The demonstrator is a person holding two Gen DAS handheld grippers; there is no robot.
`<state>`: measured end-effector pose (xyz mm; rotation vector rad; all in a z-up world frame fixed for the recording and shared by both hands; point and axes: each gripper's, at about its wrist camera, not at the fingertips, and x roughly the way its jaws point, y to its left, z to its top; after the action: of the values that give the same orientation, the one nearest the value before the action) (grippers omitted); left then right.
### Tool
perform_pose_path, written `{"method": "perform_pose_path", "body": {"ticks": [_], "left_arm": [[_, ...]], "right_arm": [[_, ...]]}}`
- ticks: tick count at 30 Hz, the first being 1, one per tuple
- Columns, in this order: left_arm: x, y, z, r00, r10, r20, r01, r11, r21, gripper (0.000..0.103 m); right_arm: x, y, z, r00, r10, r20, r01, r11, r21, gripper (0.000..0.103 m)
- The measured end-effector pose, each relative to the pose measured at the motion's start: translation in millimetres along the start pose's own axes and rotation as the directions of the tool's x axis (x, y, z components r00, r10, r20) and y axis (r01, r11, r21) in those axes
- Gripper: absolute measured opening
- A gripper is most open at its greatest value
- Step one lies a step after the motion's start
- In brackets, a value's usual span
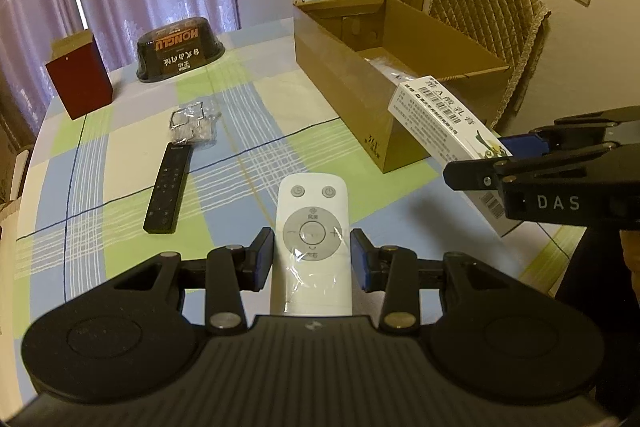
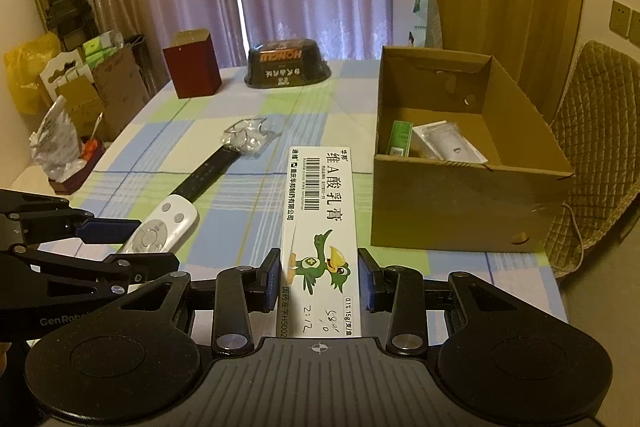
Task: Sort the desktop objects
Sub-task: 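Carry the Midea remote and ointment box with both tools over the cardboard box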
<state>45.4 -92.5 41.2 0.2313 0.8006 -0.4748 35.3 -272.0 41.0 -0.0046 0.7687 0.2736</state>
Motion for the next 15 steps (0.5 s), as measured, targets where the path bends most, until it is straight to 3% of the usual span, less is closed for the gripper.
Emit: {"method": "perform_pose_path", "body": {"ticks": [15], "left_arm": [[-4,-15,26,0.999,-0.019,0.04,0.018,0.999,0.029,0.035]], "right_arm": [[-14,-19,10,0.999,-0.017,0.036,0.016,1.0,0.026,0.037]]}}
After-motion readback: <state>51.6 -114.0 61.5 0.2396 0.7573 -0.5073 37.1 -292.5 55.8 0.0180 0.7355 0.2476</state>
